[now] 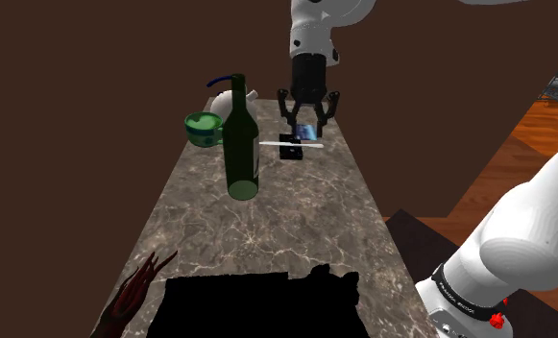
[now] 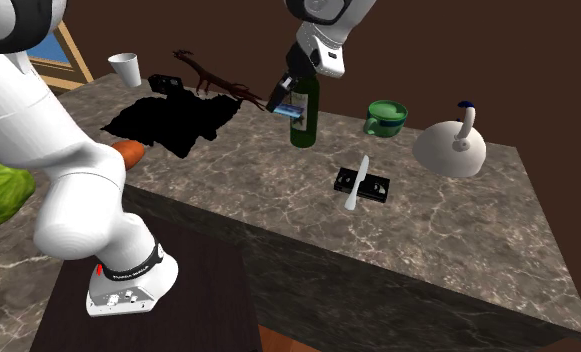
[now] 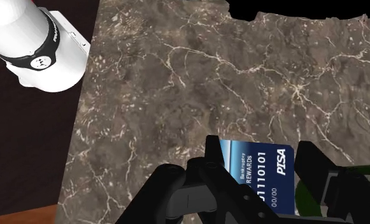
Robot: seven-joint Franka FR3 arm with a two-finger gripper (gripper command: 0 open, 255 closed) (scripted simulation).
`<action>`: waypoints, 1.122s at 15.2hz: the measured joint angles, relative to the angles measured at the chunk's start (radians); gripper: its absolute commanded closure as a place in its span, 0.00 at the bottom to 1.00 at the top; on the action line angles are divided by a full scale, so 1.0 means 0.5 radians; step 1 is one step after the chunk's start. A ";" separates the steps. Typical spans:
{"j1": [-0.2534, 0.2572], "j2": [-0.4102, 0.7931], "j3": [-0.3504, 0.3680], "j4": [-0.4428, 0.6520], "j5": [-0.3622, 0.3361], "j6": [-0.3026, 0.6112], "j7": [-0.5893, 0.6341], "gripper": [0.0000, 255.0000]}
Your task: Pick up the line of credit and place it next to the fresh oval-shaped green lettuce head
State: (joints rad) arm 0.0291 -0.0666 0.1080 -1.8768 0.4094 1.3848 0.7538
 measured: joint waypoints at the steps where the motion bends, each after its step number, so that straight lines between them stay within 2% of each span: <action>1: -0.001 0.000 -0.001 0.025 0.001 -0.024 0.009 1.00; 5: 0.003 -0.038 0.002 0.063 0.014 -0.091 0.046 1.00; 17: 0.114 -0.880 0.117 -0.732 0.224 -0.061 0.208 1.00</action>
State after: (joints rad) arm 0.0861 -0.5067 0.1665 -2.2428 0.5215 1.3541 0.8577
